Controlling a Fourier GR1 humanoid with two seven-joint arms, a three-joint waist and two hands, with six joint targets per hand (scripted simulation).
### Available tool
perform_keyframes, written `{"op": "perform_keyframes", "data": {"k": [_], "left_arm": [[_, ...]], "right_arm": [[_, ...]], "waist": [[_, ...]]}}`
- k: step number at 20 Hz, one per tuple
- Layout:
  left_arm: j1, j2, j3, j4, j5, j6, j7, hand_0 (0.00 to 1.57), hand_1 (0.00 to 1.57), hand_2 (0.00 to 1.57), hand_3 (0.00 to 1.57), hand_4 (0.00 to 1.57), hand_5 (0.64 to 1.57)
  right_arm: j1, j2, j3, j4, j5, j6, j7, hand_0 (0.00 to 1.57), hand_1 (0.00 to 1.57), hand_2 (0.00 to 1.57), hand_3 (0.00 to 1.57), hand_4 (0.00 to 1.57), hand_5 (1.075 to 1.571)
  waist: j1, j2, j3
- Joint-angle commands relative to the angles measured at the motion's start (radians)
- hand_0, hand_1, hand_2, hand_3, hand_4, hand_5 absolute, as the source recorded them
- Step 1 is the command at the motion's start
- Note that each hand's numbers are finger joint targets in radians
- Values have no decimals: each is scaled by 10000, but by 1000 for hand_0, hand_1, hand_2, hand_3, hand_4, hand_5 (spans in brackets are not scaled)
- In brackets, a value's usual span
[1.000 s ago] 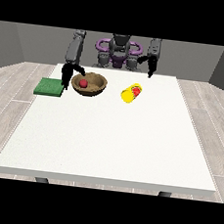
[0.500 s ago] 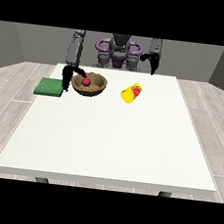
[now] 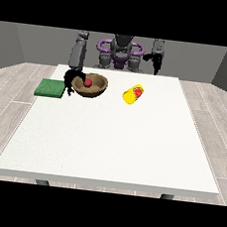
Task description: Pick the cup and pour the ball into the bowl, then pick the bowl and place it on the pad
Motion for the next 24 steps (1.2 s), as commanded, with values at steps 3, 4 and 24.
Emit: {"op": "perform_keyframes", "data": {"k": [3,4,24], "left_arm": [[-54,73,66,-309,-56,27,-278,0,0,0,0,961,1401],[176,199,-78,-490,-50,-164,-74,0,0,0,0,982,1393],[581,-9,1086,1515,203,-40,-584,0,0,0,0,1164,1346]], "right_arm": [[206,-117,-355,610,-275,-586,957,1571,1571,1571,1571,964,1486],[344,-202,-499,605,-362,-817,1145,1571,1571,1571,1571,966,1490],[-1221,-2483,51,-1207,-750,-1730,5906,1571,1571,1571,1215,933,1503]], "waist": [[279,747,383],[452,538,385],[-1077,-1324,380]]}}
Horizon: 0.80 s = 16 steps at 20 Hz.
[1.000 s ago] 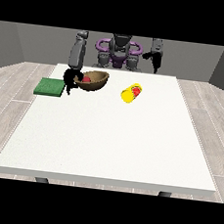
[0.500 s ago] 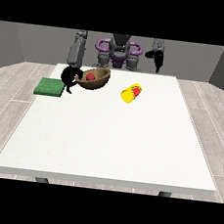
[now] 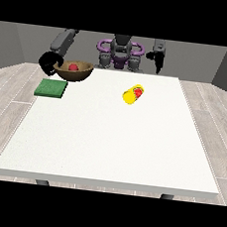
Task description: Pick the cup and pour the ball into the bowl, then pick the bowl and place it on the pad
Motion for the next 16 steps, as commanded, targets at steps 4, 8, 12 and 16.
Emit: {"op": "perform_keyframes", "data": {"k": [4,8,12,16], "left_arm": [[426,-406,-262,252,-315,163,-405,0,0,0,0,1176,1347],[47,-281,18,190,-248,47,-613,0,0,0,0,1181,1348],[-614,-576,-389,-134,-565,433,-799,0,0,0,0,1181,1351],[-417,-312,-63,-214,-450,-15,-1352,0,0,0,0,1169,1357]], "right_arm": [[-175,-1497,-556,234,-542,851,782,1571,1571,1571,1295,962,1498],[150,-1979,-1024,938,-877,1709,1,1571,1571,1571,1209,989,1490],[-279,-2317,-1378,1789,-1098,2471,-1061,1568,1568,1571,725,927,1509],[-397,-2598,-1537,2466,-1094,2441,-1561,1551,1551,1571,780,841,1510]], "waist": [[-65,116,-6],[56,680,-3],[278,1984,4],[444,2290,2]]}}
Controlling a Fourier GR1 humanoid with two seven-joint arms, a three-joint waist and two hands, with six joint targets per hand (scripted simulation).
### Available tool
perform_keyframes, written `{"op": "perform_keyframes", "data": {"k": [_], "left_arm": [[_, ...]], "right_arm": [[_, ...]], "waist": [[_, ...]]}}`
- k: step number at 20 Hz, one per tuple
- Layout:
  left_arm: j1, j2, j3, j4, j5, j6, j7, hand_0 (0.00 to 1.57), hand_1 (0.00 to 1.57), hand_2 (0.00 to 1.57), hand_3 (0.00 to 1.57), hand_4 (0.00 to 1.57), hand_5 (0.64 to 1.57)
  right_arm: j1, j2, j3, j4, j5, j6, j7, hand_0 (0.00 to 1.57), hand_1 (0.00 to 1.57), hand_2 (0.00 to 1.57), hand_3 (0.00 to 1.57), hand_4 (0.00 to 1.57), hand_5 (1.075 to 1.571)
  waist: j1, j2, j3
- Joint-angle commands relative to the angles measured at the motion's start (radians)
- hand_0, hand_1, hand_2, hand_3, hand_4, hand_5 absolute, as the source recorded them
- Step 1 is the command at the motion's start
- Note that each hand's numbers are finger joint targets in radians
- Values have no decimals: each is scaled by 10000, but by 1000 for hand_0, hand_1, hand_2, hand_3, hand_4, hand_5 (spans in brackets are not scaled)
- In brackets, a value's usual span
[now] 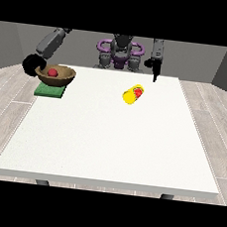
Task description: Pick the cup and pour the ball into the bowl, then pick the bowl and place it on the pad
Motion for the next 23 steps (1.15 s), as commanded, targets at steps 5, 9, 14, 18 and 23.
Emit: {"op": "perform_keyframes", "data": {"k": [5,9,14,18,23], "left_arm": [[-219,41,111,-556,-17,5,-231,0,0,0,0,1168,1362],[519,-96,-122,87,-198,24,-619,0,0,0,0,1166,1361],[1080,-277,-2005,1295,234,1880,-1608,0,0,0,0,1208,1354],[993,-280,-3098,1713,647,2938,-1830,0,0,0,0,1216,1340],[747,-281,-3121,2327,1058,3378,-1696,0,0,0,0,1216,1340]], "right_arm": [[-113,-1668,-172,609,636,-1120,-697,1480,1480,1571,667,0,1567],[-179,-1865,95,535,859,-1149,-499,1273,1273,1390,1377,0,1570],[-465,-664,806,114,1168,-1200,-732,1072,1072,961,951,307,1564],[-974,-934,881,89,921,-268,75,364,364,534,662,751,1289],[-701,-1573,871,-140,820,553,472,0,0,582,754,713,1075]], "waist": [[277,862,-1],[132,110,-9],[-214,-278,-13],[-434,-212,-11],[-820,-693,-10]]}}
